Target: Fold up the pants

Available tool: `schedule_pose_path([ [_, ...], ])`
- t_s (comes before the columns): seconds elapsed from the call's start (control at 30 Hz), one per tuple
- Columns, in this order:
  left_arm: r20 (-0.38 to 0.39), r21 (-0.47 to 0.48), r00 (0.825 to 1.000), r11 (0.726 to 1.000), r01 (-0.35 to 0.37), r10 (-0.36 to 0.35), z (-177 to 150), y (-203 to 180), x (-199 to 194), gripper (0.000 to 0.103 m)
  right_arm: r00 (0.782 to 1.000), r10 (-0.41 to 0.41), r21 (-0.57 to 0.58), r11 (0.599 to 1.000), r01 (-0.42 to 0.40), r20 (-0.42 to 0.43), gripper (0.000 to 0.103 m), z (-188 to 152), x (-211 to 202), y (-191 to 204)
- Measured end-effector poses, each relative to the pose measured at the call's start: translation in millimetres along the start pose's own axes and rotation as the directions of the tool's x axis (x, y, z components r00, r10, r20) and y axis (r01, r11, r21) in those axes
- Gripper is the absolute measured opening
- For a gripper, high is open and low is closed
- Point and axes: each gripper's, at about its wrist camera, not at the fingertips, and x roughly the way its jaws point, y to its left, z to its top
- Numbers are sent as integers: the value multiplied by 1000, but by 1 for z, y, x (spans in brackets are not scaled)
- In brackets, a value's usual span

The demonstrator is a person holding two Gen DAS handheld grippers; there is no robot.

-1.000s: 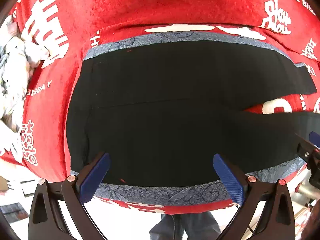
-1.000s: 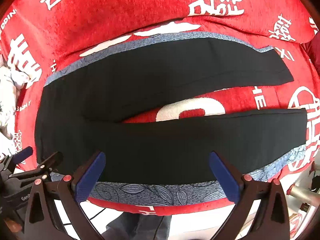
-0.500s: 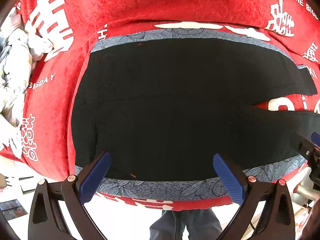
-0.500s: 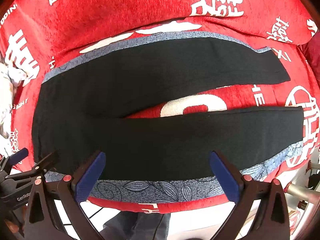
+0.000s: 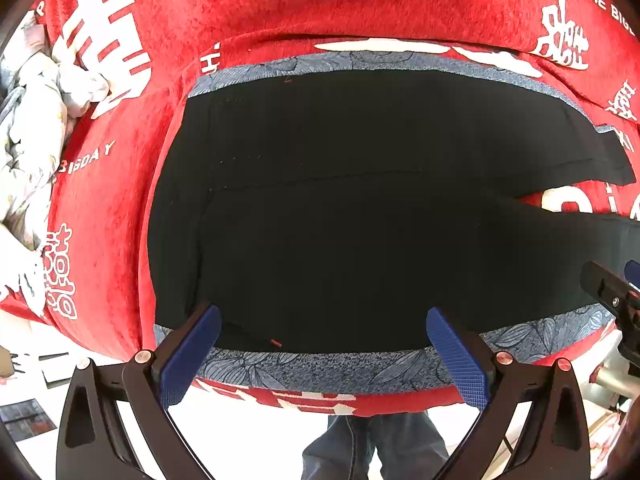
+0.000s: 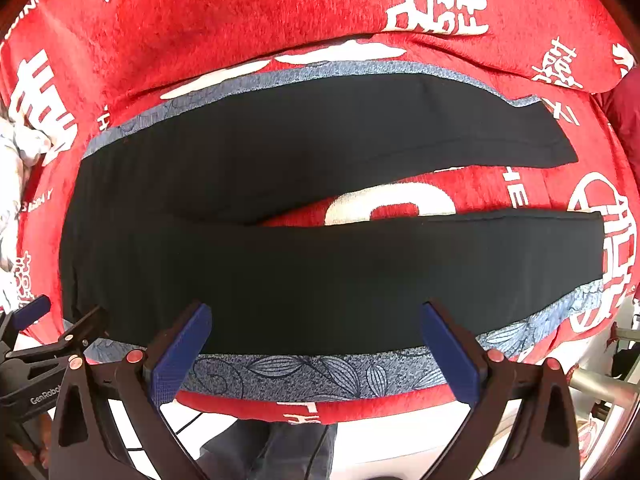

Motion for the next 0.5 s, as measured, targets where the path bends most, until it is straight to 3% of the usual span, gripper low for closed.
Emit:
schedule_pose_path([
  [0.5, -10, -8, 1000, 1000, -5, 5, -5, 9, 7, 103, 1000, -12, -4, 1000, 12, -8, 103, -6, 6, 9],
])
